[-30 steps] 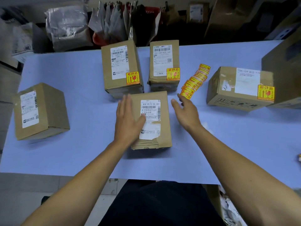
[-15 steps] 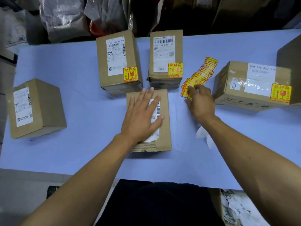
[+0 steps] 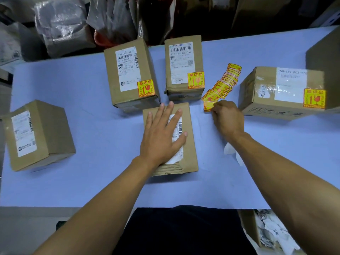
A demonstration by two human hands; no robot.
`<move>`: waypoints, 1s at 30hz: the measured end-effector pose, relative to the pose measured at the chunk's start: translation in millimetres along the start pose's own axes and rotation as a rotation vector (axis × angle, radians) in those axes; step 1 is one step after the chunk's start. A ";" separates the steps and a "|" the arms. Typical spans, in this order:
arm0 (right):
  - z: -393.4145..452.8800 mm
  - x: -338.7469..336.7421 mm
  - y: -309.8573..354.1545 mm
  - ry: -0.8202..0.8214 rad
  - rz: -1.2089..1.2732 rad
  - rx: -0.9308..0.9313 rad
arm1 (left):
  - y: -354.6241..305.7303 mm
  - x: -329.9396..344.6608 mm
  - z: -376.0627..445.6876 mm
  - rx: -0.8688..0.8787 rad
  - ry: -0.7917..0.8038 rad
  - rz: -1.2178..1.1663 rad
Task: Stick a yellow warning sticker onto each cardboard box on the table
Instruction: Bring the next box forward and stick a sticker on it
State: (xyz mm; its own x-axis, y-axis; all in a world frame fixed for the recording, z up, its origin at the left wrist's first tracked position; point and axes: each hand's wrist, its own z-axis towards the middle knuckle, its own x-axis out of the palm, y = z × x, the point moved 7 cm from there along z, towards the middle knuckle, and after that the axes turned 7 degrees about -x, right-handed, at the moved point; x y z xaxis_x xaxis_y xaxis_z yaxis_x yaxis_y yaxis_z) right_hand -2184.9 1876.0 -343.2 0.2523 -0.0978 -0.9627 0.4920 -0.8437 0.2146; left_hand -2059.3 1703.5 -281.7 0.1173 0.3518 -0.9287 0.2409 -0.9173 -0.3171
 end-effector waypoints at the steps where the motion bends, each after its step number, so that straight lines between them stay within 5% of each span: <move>1: 0.1 -0.2 -0.1 0.023 0.030 0.010 | 0.7 0.3 0.2 0.001 0.004 -0.003; 8: -25.1 -38.7 20.8 -0.248 0.119 -0.027 | 3.2 -5.4 -2.2 0.023 0.081 -0.095; 15: -38.9 -11.0 37.1 0.029 -0.097 0.052 | 1.2 -12.6 -3.8 0.052 0.205 -0.090; 22: -39.4 -3.0 16.4 0.028 -0.080 0.155 | 3.3 -8.9 -2.7 0.087 0.222 -0.073; 27: -44.2 -3.5 7.1 0.072 0.226 0.231 | 3.7 -10.0 -2.6 0.094 0.232 -0.094; 30: -51.9 -29.0 10.1 -0.095 0.419 0.325 | 3.7 -10.9 -2.1 0.081 0.278 -0.129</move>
State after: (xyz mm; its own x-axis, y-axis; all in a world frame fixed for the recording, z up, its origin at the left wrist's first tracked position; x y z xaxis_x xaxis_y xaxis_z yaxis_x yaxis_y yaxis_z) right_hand -2144.1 1897.8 -304.5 0.2880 -0.4959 -0.8192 0.0780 -0.8404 0.5362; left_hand -2057.7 1696.7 -272.3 0.3527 0.4935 -0.7950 0.1944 -0.8697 -0.4536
